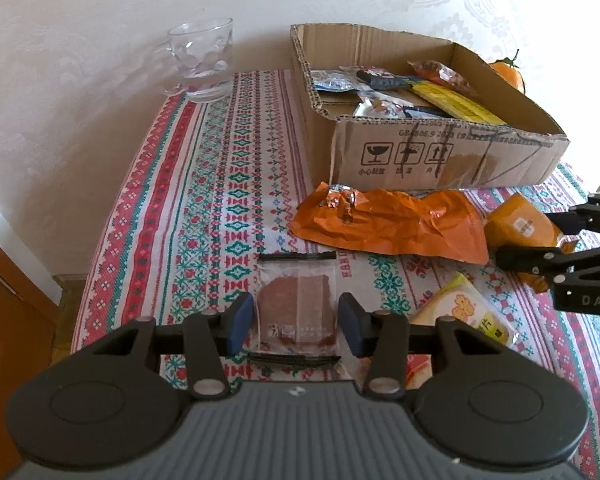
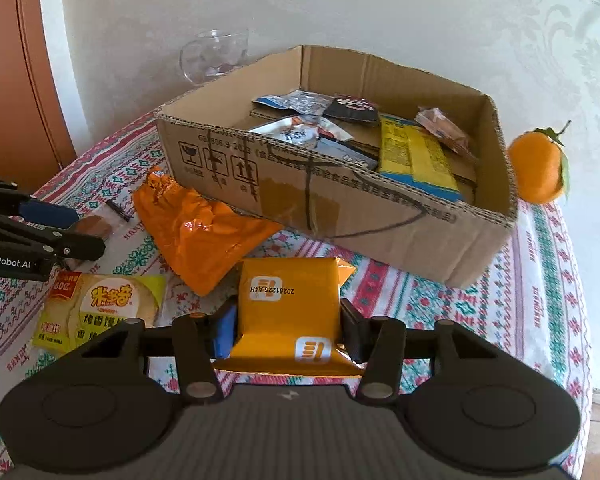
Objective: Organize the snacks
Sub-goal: 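Grasp the brown meat packet with the left gripper while the right grasps the orange packet, then drop the brown meat packet into the box with the left gripper while the right carries the orange packet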
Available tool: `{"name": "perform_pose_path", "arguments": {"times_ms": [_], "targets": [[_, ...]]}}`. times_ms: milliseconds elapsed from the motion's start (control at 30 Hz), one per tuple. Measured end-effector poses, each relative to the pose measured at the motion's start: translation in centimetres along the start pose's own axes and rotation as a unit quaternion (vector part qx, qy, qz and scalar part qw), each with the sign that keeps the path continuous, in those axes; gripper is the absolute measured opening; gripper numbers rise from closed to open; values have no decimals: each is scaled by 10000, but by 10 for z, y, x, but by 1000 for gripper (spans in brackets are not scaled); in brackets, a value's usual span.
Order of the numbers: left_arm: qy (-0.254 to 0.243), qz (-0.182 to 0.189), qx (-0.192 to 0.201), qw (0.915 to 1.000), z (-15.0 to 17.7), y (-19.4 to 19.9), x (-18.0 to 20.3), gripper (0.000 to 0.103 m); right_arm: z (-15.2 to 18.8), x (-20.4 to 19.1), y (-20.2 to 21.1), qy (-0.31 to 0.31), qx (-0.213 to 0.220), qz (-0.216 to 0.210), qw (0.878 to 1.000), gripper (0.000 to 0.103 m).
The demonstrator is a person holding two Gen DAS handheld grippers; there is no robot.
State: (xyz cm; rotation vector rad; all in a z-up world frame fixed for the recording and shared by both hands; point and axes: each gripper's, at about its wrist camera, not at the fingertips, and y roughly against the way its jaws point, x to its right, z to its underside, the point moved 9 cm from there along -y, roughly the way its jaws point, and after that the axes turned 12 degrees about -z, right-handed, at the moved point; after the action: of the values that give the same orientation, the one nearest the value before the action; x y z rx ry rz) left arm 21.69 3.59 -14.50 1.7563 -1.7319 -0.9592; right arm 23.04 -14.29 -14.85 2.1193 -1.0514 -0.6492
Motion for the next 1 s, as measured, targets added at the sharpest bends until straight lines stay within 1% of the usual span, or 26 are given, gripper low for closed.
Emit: {"name": "perform_pose_path", "arguments": {"times_ms": [200, 367, 467, 633, 733, 833, 1000], "targets": [[-24, 41, -33, 10000, 3, 6, 1, 45, -3, 1, 20, 6, 123, 33, 9999, 56], [-160, 102, 12, 9998, 0, 21, 1, 44, -8, -2, 36, 18, 233, -12, 9997, 56], [-241, 249, 25, 9994, -5, 34, 2, 44, -12, -4, 45, 65, 304, -31, 9995, 56], [-429, 307, 164, 9985, -19, 50, 5, 43, -18, -5, 56, 131, 380, -17, 9992, 56], [-456, 329, 268, 9981, -28, 57, 7, 43, -18, -5, 62, 132, 425, -7, 9990, 56], [-451, 452, 286, 9976, -36, 62, 10, 43, -18, -4, 66, 146, 460, 5, 9988, 56], [-482, 590, 422, 9962, -64, 66, 19, 43, -21, -2, 74, 134, 546, 40, 9984, 56]]}}
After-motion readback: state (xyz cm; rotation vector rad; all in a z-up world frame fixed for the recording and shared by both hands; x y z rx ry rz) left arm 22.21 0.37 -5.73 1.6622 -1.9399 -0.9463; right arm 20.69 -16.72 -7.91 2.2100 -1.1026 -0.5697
